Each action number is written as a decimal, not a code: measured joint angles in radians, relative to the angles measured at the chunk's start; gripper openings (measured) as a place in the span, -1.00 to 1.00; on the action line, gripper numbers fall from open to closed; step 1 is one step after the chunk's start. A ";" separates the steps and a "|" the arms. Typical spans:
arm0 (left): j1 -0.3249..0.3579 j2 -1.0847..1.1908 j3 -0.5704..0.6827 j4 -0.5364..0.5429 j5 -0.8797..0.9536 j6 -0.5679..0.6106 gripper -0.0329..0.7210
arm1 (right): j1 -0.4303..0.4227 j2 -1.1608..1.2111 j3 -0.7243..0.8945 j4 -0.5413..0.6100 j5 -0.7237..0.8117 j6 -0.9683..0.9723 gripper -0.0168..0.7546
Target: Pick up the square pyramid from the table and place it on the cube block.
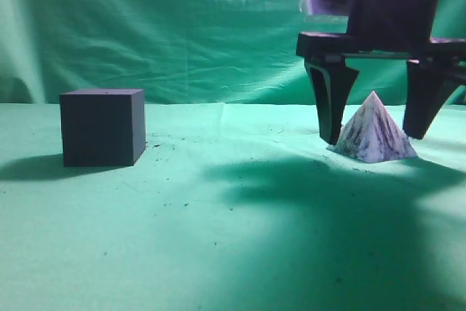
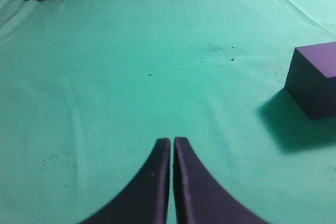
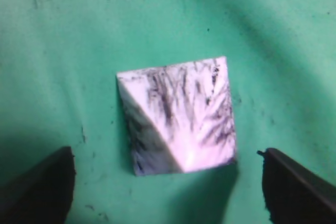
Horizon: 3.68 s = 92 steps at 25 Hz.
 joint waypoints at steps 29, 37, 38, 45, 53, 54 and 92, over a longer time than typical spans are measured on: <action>0.000 0.000 0.000 0.000 0.000 0.000 -0.91 | -0.002 -0.003 -0.128 -0.021 0.012 0.007 -0.11; 0.000 0.000 0.000 0.000 0.000 0.000 -0.91 | 0.043 -0.036 -0.357 -0.014 0.258 -0.065 -0.11; 0.000 0.000 0.000 0.000 0.000 0.000 -0.91 | 0.068 -0.036 -0.390 -0.014 0.284 -0.067 -0.11; 0.000 0.000 0.000 0.000 0.000 0.000 -0.91 | 0.261 0.039 -0.623 0.000 0.434 -0.077 -0.11; 0.000 0.000 0.000 0.000 0.000 0.000 -0.91 | 0.398 0.258 -0.825 0.007 0.440 -0.063 -0.11; 0.000 0.000 0.000 0.000 0.000 0.000 -0.91 | 0.406 0.285 -0.842 0.008 0.440 -0.063 -0.11; 0.000 0.000 0.000 0.000 0.000 0.000 -0.91 | 0.421 -0.214 -0.991 0.037 0.474 -0.063 -0.77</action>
